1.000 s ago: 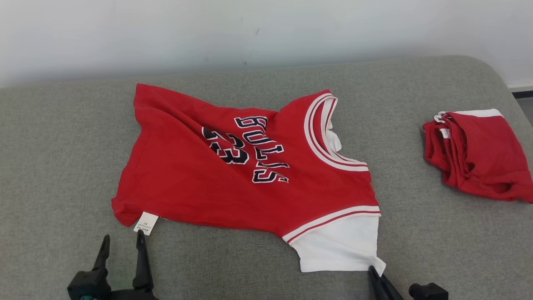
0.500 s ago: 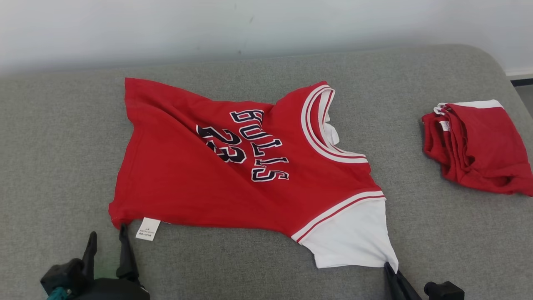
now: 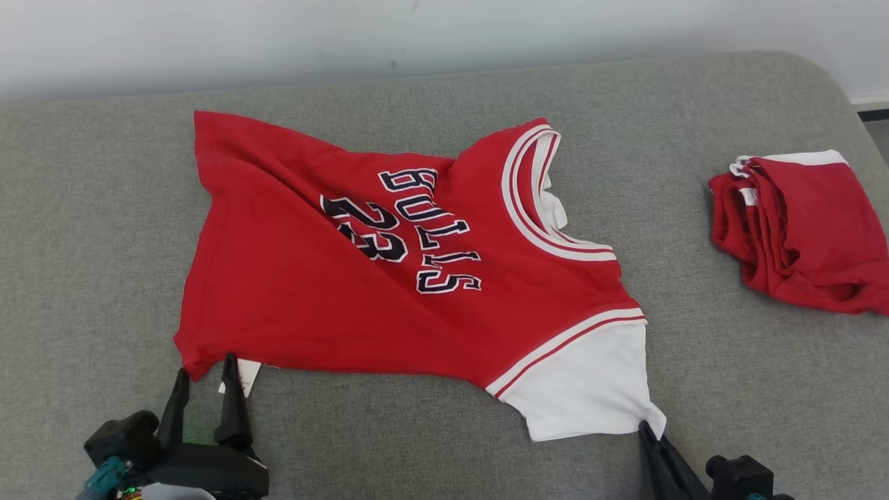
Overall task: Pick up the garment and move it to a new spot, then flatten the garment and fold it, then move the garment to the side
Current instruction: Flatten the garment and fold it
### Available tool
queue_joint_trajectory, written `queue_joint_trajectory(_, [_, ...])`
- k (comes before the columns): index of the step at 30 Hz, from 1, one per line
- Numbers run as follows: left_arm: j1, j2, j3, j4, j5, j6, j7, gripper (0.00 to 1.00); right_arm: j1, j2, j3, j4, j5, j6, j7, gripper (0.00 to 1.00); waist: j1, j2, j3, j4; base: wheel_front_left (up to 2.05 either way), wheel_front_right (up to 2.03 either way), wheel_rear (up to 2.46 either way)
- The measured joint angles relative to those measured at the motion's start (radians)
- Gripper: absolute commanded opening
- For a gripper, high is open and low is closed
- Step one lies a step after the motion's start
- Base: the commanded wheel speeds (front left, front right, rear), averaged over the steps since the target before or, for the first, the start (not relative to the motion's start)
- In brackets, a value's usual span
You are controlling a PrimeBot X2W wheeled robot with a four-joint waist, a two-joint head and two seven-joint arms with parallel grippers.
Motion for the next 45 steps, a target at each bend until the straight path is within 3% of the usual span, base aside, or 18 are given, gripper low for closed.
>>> queue_joint_trajectory(20, [-0.024,0.033,-0.03,-0.011,-0.101,0.0,0.0,1.0,-0.018,0.002,0.016,-0.013,-0.004,0.0,-0.002,0.0,0.0,0.0,0.031,0.003,0.0,0.0,0.0])
queue_joint_trajectory(21, [-0.024,0.033,-0.031,-0.014,-0.103,0.0,0.0,0.98,-0.018,0.002,0.017,-0.013,-0.004,0.0,-0.002,0.0,0.0,-0.0001,0.032,0.003,0.0,0.0,0.0])
queue_joint_trajectory(22, [-0.024,0.034,-0.034,-0.017,-0.105,0.0,0.0,0.83,-0.019,0.002,0.017,-0.014,-0.004,0.0,-0.003,0.0,0.0,-0.0001,0.033,0.003,0.0,0.0,0.0])
queue_joint_trajectory(23, [-0.024,0.034,-0.037,-0.02,-0.107,0.0,0.0,0.52,-0.02,0.002,0.017,-0.014,-0.004,0.0,-0.003,0.0,0.0,-0.0001,0.034,0.003,0.0,0.0,0.0])
queue_joint_trajectory(24, [-0.023,0.035,-0.042,-0.021,-0.11,0.0,0.0,0.37,-0.02,0.002,0.017,-0.014,-0.004,0.0,-0.003,0.0,0.0,-0.0001,0.035,0.003,0.0,0.0,0.0])
queue_joint_trajectory(26, [-0.023,0.038,-0.049,-0.025,-0.118,0.0,0.0,0.18,-0.021,0.002,0.016,-0.014,-0.004,0.0,-0.003,0.0,0.0,0.0,0.036,0.004,0.0,0.0,0.0])
queue_joint_trajectory(27, [-0.023,0.04,-0.051,-0.026,-0.126,0.0,0.0,0.18,-0.021,0.002,0.016,-0.015,-0.004,0.0,-0.003,0.0,0.0,0.0,0.036,0.004,0.0,0.0,0.0])
queue_joint_trajectory(28, [-0.023,0.042,-0.052,-0.028,-0.13,0.0,0.0,0.02,-0.022,0.002,0.016,-0.015,-0.004,0.0,-0.003,0.0,0.0,-0.0001,0.036,0.005,0.0,0.0,0.0])
queue_joint_trajectory(37, [-0.004,0.042,-0.027,-0.126,-0.09,-0.002,0.0,0.0,-0.031,0.014,-0.02,-0.06,0.02,0.0,0.001,0.0,0.0001,0.0,0.021,0.009,0.0,0.0,0.0])
queue_joint_trajectory(41, [0.03,0.058,-0.044,-0.202,-0.061,-0.002,0.0,0.0,-0.067,0.034,-0.093,-0.19,0.094,0.0,0.002,0.0,0.0,0.0,-0.01,0.009,0.0,0.0,0.0])
queue_joint_trajectory(45, [0.023,0.136,-0.104,-0.297,-0.026,-0.002,0.0,0.0,-0.173,0.021,-0.147,-0.359,0.167,0.0,0.002,0.0,0.0,0.0,-0.056,0.008,0.0,0.0,0.0])
